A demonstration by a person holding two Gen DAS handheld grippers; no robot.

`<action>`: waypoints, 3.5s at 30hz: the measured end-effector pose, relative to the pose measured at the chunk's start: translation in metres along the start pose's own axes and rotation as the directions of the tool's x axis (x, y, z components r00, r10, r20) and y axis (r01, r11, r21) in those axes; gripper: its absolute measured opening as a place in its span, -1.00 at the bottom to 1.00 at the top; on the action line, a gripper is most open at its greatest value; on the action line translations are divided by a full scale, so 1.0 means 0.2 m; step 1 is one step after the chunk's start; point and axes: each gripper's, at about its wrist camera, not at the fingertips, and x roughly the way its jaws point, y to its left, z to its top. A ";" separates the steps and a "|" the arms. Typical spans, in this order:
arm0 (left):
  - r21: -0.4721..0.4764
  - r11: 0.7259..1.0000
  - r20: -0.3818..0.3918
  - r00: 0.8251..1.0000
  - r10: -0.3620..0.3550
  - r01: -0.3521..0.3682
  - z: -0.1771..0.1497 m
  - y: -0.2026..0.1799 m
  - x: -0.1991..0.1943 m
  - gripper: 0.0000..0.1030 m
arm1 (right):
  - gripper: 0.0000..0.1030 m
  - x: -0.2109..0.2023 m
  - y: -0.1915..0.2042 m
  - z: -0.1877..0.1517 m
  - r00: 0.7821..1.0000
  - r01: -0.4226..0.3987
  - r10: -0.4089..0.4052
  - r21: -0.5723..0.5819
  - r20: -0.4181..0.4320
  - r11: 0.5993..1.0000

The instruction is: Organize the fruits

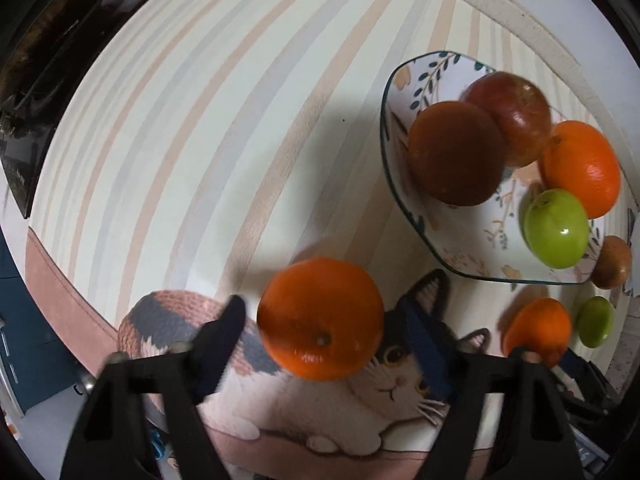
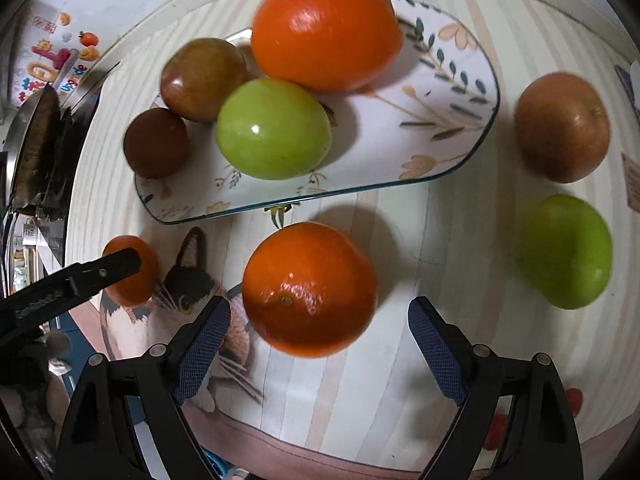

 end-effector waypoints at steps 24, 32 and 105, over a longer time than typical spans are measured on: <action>0.067 0.997 -0.037 0.998 -0.045 0.047 -0.54 -0.24 0.02 0.20 | 0.33 0.04 -0.03 -0.27 0.994 -0.011 -0.001 -0.115 -0.106 0.993; 0.113 0.991 0.056 0.996 -0.074 0.068 -0.34 -0.41 -0.19 0.20 | 0.33 -0.04 -0.09 -0.24 0.995 -0.080 0.077 -0.041 -0.067 0.996; 0.107 0.994 0.272 0.961 -0.047 0.018 -0.34 -0.34 -0.74 0.62 | 0.81 -0.88 -0.05 0.02 0.962 0.074 -0.018 -0.196 0.274 0.978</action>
